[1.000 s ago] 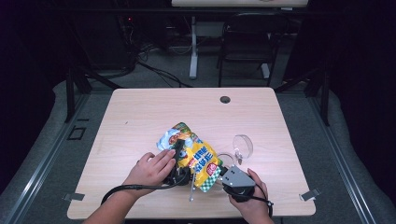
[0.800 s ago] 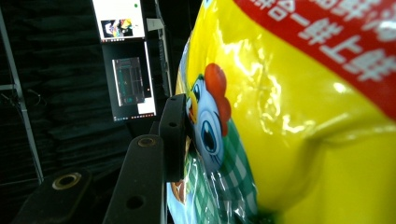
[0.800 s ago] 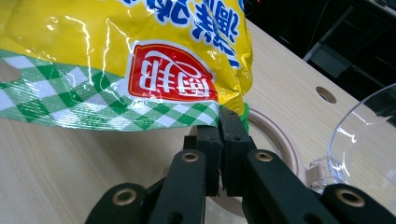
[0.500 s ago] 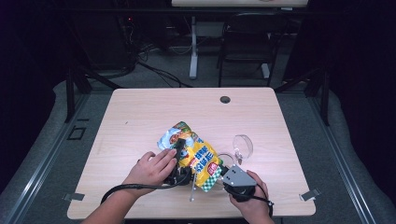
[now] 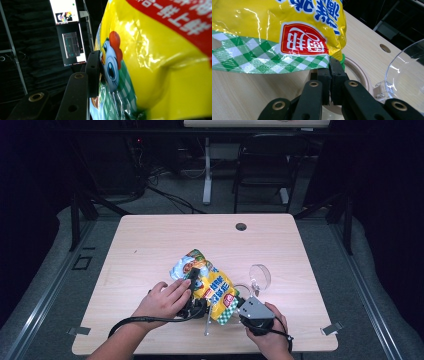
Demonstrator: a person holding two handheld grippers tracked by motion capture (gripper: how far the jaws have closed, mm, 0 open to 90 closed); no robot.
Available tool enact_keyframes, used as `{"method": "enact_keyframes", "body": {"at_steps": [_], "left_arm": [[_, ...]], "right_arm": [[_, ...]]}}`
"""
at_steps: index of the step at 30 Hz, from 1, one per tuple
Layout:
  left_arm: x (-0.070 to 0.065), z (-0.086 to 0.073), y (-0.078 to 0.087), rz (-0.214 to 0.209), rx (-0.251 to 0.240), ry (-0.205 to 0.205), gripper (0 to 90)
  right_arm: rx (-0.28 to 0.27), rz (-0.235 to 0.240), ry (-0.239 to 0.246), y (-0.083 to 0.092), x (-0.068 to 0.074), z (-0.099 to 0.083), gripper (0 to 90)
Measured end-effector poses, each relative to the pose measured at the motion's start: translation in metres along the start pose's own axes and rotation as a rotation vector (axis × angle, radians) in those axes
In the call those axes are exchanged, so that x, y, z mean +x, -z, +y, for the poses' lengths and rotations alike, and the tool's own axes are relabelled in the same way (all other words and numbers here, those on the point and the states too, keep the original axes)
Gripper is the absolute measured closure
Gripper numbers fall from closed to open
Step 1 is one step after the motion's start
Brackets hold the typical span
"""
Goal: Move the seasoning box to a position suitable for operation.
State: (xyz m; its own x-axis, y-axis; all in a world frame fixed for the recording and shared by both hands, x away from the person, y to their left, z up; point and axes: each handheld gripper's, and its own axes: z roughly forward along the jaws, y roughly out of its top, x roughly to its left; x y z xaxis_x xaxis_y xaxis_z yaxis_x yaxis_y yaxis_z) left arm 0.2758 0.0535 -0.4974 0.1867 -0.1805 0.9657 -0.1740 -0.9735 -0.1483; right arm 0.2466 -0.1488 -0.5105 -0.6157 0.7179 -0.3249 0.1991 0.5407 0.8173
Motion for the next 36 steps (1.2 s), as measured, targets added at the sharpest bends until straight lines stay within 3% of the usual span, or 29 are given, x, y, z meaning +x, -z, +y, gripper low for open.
{"method": "enact_keyframes", "body": {"at_steps": [2, 4, 11, 14, 21, 22, 25, 26, 28, 36], "left_arm": [[-0.001, 0.000, 0.000, 0.013, -0.007, 0.020, 65.8], [0.001, 0.000, 0.001, 0.018, -0.009, -0.004, 65.8], [0.002, 0.000, 0.002, 0.016, -0.005, -0.004, 66.0], [0.002, 0.001, 0.003, 0.026, -0.010, -0.035, 66.2], [0.006, 0.001, 0.004, 0.025, -0.008, -0.046, 66.4], [0.008, 0.003, 0.005, 0.034, -0.005, -0.064, 66.4], [0.008, 0.003, 0.005, 0.033, -0.007, -0.050, 66.5], [0.009, 0.004, 0.005, 0.048, -0.012, -0.067, 66.6], [0.010, 0.005, 0.006, 0.039, -0.006, -0.075, 66.7], [0.012, 0.007, 0.006, 0.041, -0.003, -0.075, 67.6]], "right_arm": [[0.000, 0.000, -0.002, 0.000, 0.000, 0.000, 88.7], [0.003, -0.001, -0.002, 0.000, -0.001, 0.000, 88.7], [0.002, -0.006, -0.010, -0.001, -0.001, 0.000, 88.7], [0.004, -0.006, -0.009, -0.002, -0.001, -0.001, 88.7], [0.001, -0.005, -0.009, -0.001, -0.001, -0.001, 88.7], [0.001, -0.007, -0.009, 0.000, -0.001, -0.001, 88.7], [-0.007, -0.009, -0.014, 0.000, -0.001, -0.001, 88.7], [-0.005, -0.008, -0.016, 0.000, -0.002, -0.002, 88.7], [-0.005, -0.007, -0.018, 0.000, -0.002, -0.002, 88.7], [-0.002, -0.012, -0.021, -0.001, -0.003, -0.002, 88.7]]}}
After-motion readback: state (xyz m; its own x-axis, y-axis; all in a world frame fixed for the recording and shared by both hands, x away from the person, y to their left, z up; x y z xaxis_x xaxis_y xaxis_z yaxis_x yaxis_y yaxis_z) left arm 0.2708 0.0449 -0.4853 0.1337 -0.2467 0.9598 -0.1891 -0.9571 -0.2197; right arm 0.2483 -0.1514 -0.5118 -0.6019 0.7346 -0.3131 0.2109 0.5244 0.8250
